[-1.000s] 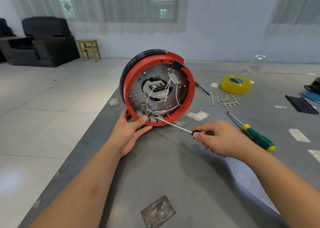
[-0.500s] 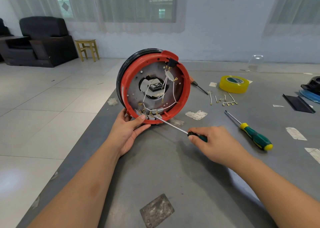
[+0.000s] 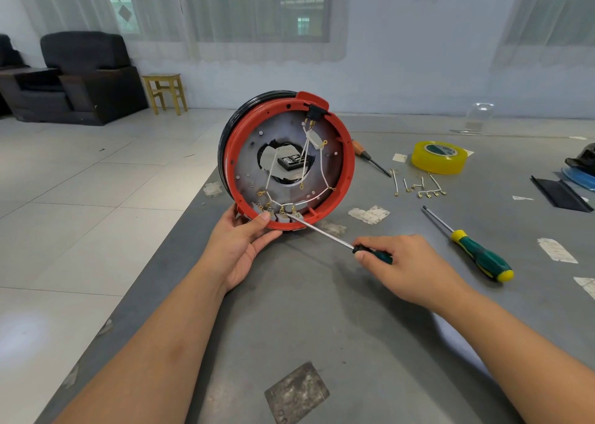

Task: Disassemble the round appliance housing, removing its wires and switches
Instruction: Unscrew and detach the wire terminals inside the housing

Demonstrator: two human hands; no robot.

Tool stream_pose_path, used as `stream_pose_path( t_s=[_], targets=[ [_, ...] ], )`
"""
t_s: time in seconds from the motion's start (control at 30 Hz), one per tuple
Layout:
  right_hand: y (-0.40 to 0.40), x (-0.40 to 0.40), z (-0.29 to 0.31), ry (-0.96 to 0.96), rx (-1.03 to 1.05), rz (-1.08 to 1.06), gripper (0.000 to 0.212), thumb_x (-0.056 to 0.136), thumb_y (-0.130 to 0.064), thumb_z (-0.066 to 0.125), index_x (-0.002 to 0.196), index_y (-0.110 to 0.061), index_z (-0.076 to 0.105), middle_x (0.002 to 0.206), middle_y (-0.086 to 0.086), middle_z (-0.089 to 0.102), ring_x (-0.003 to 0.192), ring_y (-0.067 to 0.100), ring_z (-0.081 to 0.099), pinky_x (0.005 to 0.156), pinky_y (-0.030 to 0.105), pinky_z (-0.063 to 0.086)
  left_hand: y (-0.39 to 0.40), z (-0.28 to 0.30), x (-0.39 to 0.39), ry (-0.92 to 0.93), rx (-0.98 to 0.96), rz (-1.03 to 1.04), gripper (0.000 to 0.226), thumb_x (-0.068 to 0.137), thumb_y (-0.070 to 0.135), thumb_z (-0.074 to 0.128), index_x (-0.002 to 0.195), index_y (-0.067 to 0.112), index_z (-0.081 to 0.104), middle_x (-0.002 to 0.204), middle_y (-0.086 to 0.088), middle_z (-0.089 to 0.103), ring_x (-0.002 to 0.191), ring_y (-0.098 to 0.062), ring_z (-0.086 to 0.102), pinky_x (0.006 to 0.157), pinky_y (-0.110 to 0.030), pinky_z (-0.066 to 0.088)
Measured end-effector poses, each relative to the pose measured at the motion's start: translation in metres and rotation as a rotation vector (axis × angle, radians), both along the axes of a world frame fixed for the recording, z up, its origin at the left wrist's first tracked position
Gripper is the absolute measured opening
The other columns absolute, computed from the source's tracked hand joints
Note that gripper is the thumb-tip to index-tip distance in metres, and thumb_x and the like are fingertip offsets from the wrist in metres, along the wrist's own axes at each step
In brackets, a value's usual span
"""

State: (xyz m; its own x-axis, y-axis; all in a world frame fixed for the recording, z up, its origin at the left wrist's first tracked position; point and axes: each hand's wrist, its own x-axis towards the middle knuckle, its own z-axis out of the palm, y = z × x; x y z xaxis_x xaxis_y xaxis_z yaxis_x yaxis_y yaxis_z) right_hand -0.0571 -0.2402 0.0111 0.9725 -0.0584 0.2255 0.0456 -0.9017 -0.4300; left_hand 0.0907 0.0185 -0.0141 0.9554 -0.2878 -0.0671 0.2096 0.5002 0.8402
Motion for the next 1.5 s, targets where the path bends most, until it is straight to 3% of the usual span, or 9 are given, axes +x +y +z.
stream_pose_path(
  t_s=[0.07,0.17,0.37,0.53,0.63,0.97,1.2,1.4,1.5],
  targets=[
    [-0.004,0.001,0.002,0.053,0.064,0.018,0.019,0.1,-0.044,0.055,0.111,-0.037,0.069,0.081,-0.003,0.071,0.073,0.013,0.06,0.068,0.03,0.054,0.001,-0.001,0.001,-0.007,0.002,-0.024,0.038,0.094,-0.005,0.07,0.13,0.004,0.06,0.122,-0.019,0.075,0.106,-0.036,0.076,0.082,-0.041,0.065],
    [-0.007,0.003,0.003,0.134,0.344,0.033,0.016,0.099,-0.039,0.061,0.102,-0.052,0.07,0.063,-0.002,0.066,0.046,0.008,0.051,0.047,0.02,0.046,0.002,-0.002,0.002,-0.012,0.005,-0.045,0.037,0.094,-0.004,0.07,0.128,0.004,0.061,0.119,-0.018,0.076,0.107,-0.037,0.076,0.08,-0.04,0.065],
    [-0.009,0.003,-0.003,0.172,0.486,0.041,0.027,0.099,-0.038,0.06,0.094,-0.061,0.071,0.064,0.0,0.064,0.046,0.015,0.05,0.043,0.025,0.045,0.003,-0.001,0.001,-0.018,0.008,-0.068,0.035,0.095,-0.005,0.068,0.127,0.007,0.062,0.111,-0.012,0.079,0.107,-0.036,0.076,0.079,-0.039,0.065],
    [-0.015,0.005,-0.007,0.087,0.235,0.061,0.018,0.102,-0.044,0.054,0.11,-0.058,0.061,0.07,-0.009,0.068,0.054,0.006,0.057,0.056,0.025,0.051,0.003,0.002,0.0,-0.005,0.017,-0.074,0.034,0.096,-0.005,0.066,0.127,0.008,0.062,0.116,-0.015,0.078,0.107,-0.035,0.076,0.079,-0.039,0.065],
    [-0.015,0.003,-0.007,0.041,0.052,0.049,0.02,0.101,-0.05,0.05,0.118,-0.048,0.058,0.082,-0.007,0.071,0.073,0.012,0.063,0.073,0.037,0.056,0.004,0.002,0.001,0.008,0.02,-0.067,0.034,0.096,-0.005,0.066,0.127,0.007,0.062,0.119,-0.016,0.077,0.108,-0.035,0.076,0.078,-0.039,0.065],
    [-0.005,-0.005,-0.001,-0.1,-0.348,0.016,0.05,0.096,-0.061,0.022,0.128,-0.038,0.053,0.098,-0.008,0.069,0.09,0.022,0.066,0.069,0.039,0.055,0.004,0.0,0.001,0.013,0.011,-0.052,0.032,0.095,-0.002,0.068,0.126,0.004,0.062,0.126,-0.021,0.073,0.111,-0.036,0.075,0.079,-0.039,0.065],
    [0.0,-0.01,0.005,-0.271,-0.439,-0.05,0.031,0.102,-0.045,0.048,0.126,-0.034,0.063,0.091,-0.006,0.068,0.073,0.028,0.067,0.053,0.034,0.05,0.003,0.002,0.001,0.03,0.005,-0.033,0.038,0.096,-0.003,0.067,0.133,0.003,0.059,0.127,-0.019,0.073,0.11,-0.033,0.076,0.079,-0.039,0.065],
    [-0.004,-0.008,0.001,-0.139,-0.202,0.013,0.035,0.1,-0.046,0.051,0.132,-0.039,0.062,0.103,-0.007,0.075,0.087,0.023,0.066,0.072,0.038,0.055,0.004,0.001,0.0,0.029,-0.003,-0.054,0.037,0.094,-0.004,0.068,0.129,0.003,0.061,0.124,-0.02,0.074,0.109,-0.035,0.076,0.078,-0.04,0.065],
    [-0.01,-0.006,-0.001,-0.058,-0.075,0.006,0.031,0.098,-0.047,0.054,0.128,-0.043,0.062,0.086,-0.007,0.072,0.075,0.018,0.063,0.071,0.041,0.055,0.005,0.0,0.001,0.018,0.019,-0.062,0.031,0.093,-0.005,0.069,0.122,0.005,0.064,0.126,-0.021,0.073,0.109,-0.037,0.075,0.08,-0.042,0.065]
  ],
)
